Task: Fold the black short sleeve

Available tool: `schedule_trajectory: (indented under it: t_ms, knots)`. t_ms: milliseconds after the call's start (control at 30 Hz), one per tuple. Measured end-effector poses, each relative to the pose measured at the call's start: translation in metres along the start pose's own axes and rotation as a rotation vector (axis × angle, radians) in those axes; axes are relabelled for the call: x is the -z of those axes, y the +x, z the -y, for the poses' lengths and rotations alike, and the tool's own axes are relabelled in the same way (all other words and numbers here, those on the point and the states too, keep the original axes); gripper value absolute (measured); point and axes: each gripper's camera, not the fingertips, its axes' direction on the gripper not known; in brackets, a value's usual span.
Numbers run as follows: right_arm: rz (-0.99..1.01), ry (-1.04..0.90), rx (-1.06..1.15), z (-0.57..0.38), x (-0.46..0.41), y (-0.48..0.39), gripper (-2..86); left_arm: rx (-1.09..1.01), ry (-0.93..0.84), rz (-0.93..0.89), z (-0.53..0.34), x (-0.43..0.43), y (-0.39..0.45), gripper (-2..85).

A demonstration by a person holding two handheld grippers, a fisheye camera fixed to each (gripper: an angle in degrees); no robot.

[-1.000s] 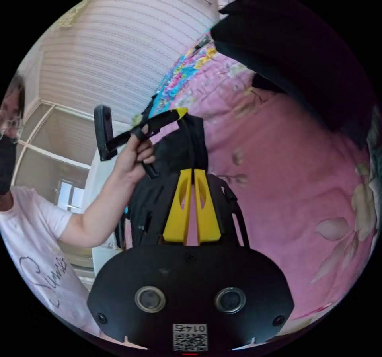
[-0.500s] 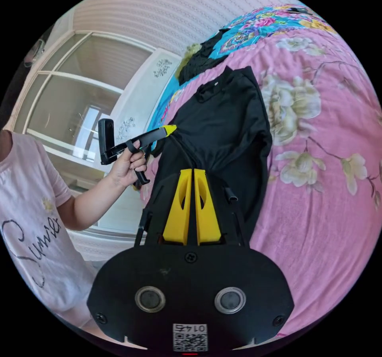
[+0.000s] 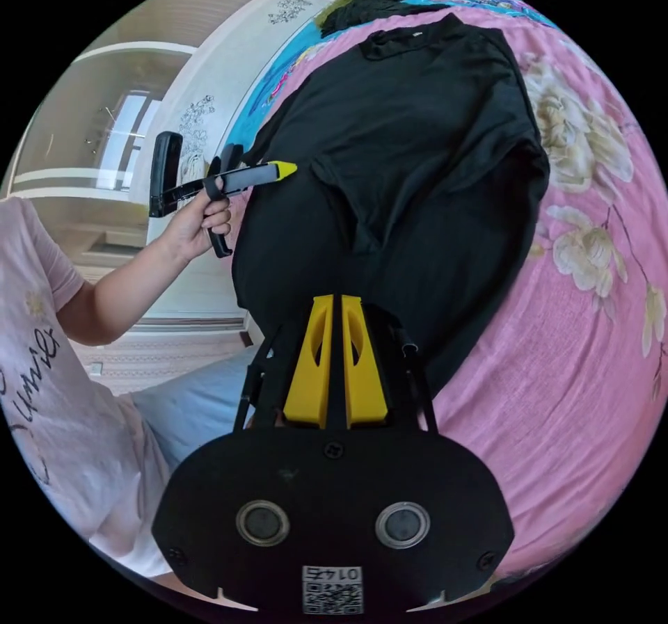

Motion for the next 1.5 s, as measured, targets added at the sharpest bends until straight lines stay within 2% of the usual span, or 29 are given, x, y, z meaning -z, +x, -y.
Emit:
schedule_trajectory:
  t_ms: [133,367,500,600,733,867,933,967,1033,1100,1200,1300,1500]
  knots:
    - [-0.003,0.008,0.089,0.025,0.003,-0.011,0.7,0.112,0.067,0.062,-0.021,0.037,-0.038,4.9]
    - [-0.061,0.057,0.297,0.13,-0.004,-0.049,0.4,0.46,0.333,0.193,-0.067,0.117,-0.148,5.1]
    - [-0.024,0.025,0.483,0.222,-0.055,-0.109,0.2,0.598,0.459,0.137,-0.084,0.133,-0.2,7.5]
    - [-0.028,-0.014,0.587,0.289,-0.106,-0.162,0.9,0.661,0.475,0.159,-0.087,0.131,-0.223,7.8]
    - [-0.066,-0.03,0.606,0.363,-0.164,-0.214,5.2,0.695,0.444,0.167,-0.09,0.121,-0.243,7.5]
    - [-0.154,-0.137,0.516,0.422,-0.234,-0.239,8.4,0.644,0.431,0.235,-0.089,0.12,-0.242,4.6]
    - [-0.262,-0.215,0.486,0.432,-0.264,-0.233,5.7,0.618,0.418,0.228,-0.088,0.121,-0.242,2.5]
    - [-0.305,-0.161,0.487,0.431,-0.264,-0.228,2.2,0.607,0.413,0.222,-0.088,0.123,-0.242,1.4]
    - [-0.211,-0.141,0.425,0.436,-0.248,-0.216,1.5,0.589,0.412,0.211,-0.088,0.126,-0.241,0.2]
    - [-0.041,-0.026,0.388,0.429,-0.199,-0.194,1.1,0.516,0.463,0.157,-0.088,0.137,-0.232,-0.5]
    - [0.091,0.146,0.359,0.395,-0.115,-0.157,0.8,0.334,0.541,0.041,-0.085,0.154,-0.2,-0.7]
    - [0.083,0.26,0.313,0.343,-0.037,-0.111,0.7,0.11,0.553,0.017,-0.081,0.164,-0.149,-0.8]
    - [0.002,0.355,0.107,0.25,0.058,-0.025,0.7,-0.126,0.516,-0.005,-0.064,0.148,-0.054,-1.0]
